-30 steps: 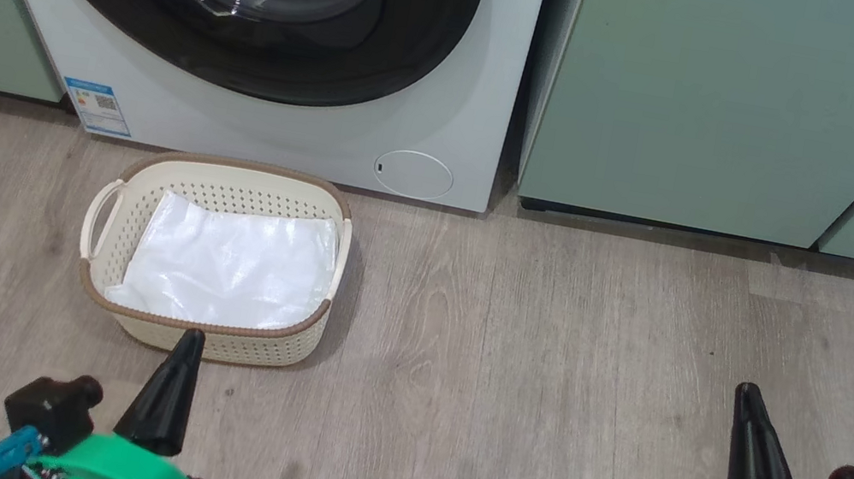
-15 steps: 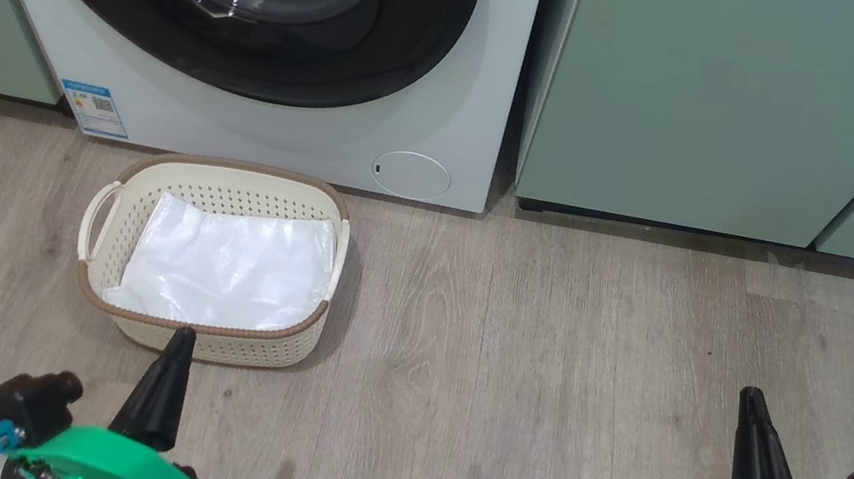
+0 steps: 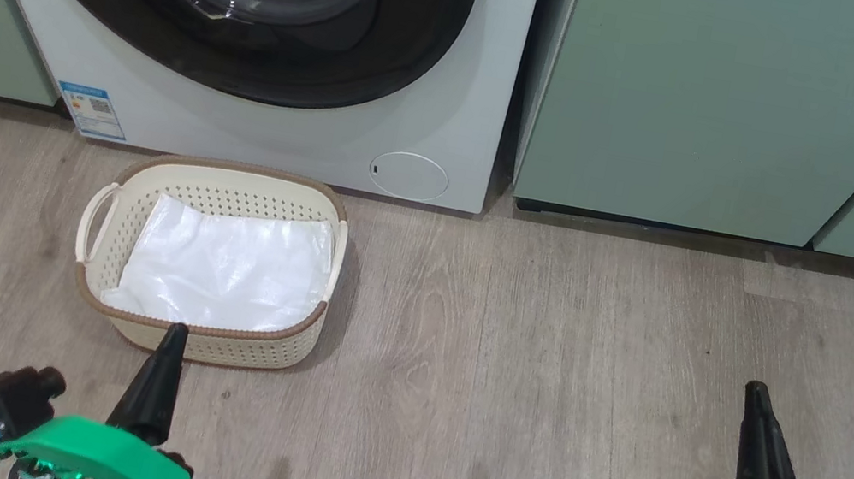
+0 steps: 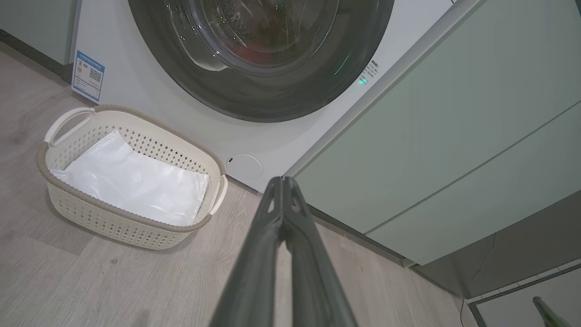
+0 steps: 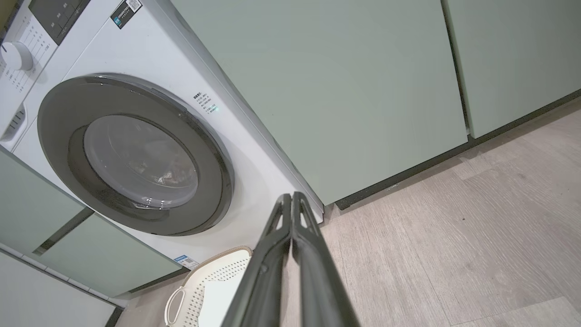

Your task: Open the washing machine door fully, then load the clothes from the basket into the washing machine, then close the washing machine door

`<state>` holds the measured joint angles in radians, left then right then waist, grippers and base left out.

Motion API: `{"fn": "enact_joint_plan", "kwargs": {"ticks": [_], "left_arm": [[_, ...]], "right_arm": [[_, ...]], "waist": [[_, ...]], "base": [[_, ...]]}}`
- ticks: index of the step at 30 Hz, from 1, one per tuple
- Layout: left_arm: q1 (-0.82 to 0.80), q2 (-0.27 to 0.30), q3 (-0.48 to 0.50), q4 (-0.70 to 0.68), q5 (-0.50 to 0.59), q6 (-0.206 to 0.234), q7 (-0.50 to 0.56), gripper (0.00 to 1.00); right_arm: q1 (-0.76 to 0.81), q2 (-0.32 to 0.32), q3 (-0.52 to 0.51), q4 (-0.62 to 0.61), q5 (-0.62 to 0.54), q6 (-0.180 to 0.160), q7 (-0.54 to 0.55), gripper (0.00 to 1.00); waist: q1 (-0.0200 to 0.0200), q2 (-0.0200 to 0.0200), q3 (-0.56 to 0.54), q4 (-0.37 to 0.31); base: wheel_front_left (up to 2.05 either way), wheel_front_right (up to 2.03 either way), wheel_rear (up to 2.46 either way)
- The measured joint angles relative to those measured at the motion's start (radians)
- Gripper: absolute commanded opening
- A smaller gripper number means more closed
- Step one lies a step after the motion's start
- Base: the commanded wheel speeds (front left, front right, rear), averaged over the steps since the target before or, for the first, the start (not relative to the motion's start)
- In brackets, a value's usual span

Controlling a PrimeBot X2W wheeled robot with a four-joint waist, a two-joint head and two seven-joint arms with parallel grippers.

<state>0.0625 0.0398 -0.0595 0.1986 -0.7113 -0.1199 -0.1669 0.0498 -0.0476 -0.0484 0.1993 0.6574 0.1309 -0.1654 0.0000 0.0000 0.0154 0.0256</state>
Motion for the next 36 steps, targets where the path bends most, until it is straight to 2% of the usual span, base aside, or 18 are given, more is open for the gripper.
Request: {"fn": "enact_joint_plan", "kwargs": {"ticks": [36], "left_arm": [[-0.042, 0.006, 0.04, 0.029, -0.368, 0.0, 0.099, 0.0]], "right_arm": [[-0.042, -0.002, -0.017, 0.03, 0.389, 0.0, 0.099, 0.0]], "waist": [[0.0, 0.0, -0.005, -0.01]], "base": [[0.0, 0.0, 0.0]]}}
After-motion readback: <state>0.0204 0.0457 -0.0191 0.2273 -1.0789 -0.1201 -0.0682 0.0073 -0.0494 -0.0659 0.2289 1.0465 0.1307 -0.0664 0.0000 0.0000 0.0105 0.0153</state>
